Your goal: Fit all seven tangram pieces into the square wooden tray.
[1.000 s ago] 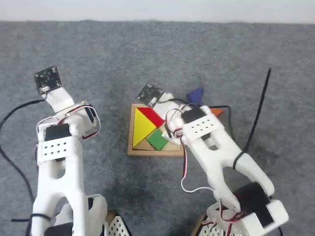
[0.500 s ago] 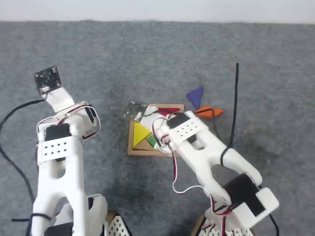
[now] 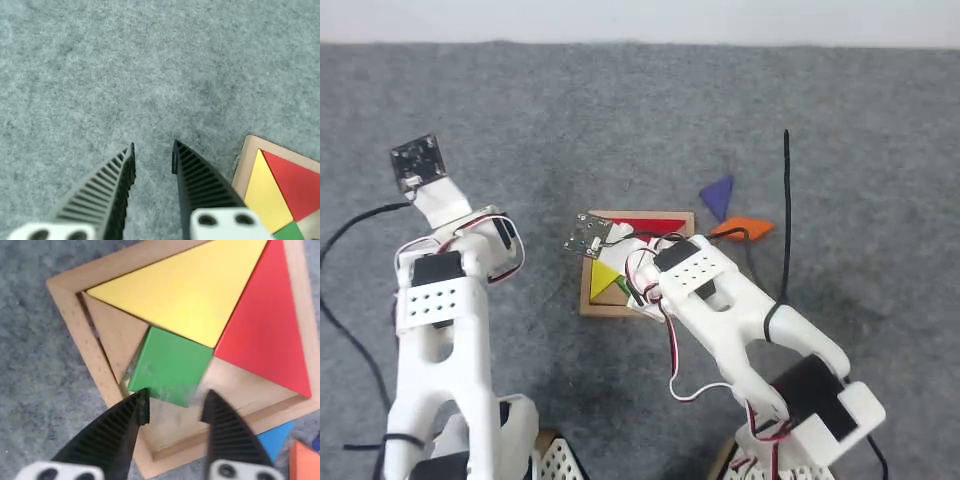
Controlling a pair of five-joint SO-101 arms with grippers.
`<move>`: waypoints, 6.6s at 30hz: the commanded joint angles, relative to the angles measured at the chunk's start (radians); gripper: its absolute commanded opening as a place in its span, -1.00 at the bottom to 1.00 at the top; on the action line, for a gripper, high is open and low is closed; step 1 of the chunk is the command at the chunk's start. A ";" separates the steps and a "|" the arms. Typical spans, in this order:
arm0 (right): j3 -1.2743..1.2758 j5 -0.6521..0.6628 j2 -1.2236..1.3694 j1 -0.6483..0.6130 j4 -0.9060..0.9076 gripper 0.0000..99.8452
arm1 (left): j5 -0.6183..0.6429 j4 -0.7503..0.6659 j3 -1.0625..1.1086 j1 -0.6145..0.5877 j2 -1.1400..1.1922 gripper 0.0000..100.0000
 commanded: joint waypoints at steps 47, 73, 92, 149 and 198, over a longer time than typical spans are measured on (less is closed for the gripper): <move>-0.157 -0.262 -0.027 0.349 0.007 -0.56 | 0.008 -0.025 -0.007 0.003 -0.040 -0.75; -0.738 -0.770 0.487 0.446 0.021 -0.55 | 0.006 -0.026 0.013 0.005 -0.041 -0.75; -1.088 -0.790 0.717 0.372 0.255 -0.52 | 0.006 -0.026 0.013 0.005 -0.040 -0.75; -2.119 -0.249 1.185 0.410 0.992 -0.86 | 0.006 -0.084 0.047 0.003 -0.040 -0.75; -0.101 0.712 -0.113 0.044 0.205 -0.87 | 0.011 -0.084 0.045 -0.002 -0.046 -0.75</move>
